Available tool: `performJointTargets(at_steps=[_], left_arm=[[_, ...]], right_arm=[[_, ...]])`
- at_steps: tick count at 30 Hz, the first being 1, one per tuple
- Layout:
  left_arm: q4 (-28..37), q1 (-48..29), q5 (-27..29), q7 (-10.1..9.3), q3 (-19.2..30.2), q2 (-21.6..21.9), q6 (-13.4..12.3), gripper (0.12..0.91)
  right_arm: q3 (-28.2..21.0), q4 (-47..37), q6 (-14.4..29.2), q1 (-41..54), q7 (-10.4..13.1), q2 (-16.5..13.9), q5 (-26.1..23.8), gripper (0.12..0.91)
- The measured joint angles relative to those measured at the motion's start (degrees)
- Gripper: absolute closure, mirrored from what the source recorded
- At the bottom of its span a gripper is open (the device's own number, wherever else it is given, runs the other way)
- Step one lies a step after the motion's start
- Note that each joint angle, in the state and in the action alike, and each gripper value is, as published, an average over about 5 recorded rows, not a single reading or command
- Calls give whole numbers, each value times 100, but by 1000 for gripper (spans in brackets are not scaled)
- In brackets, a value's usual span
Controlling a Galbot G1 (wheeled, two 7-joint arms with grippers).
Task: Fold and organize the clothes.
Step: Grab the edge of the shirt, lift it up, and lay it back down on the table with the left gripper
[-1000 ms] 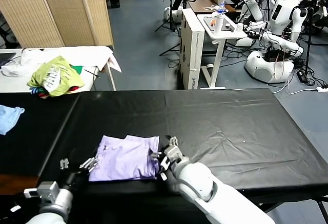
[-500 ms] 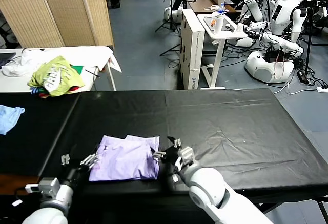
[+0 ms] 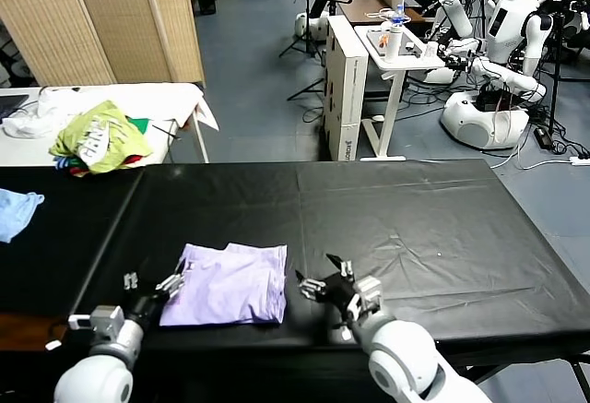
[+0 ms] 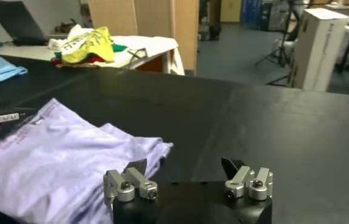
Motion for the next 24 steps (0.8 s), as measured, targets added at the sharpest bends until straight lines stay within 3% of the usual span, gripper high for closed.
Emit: performJointTargets(at_steps=[11, 16, 24], left_arm=[[616, -301, 611, -57, 197, 135, 29, 123], [376, -187, 156, -84, 117, 160, 173, 123], [-619, 277, -753, -139, -169, -73, 296, 123]], right_arm=[[512, 363, 17, -491, -42, -63, 5, 118], [679, 463, 56, -683, -69, -13, 5, 118], [787, 498, 133, -818, -118, 16, 70, 118]])
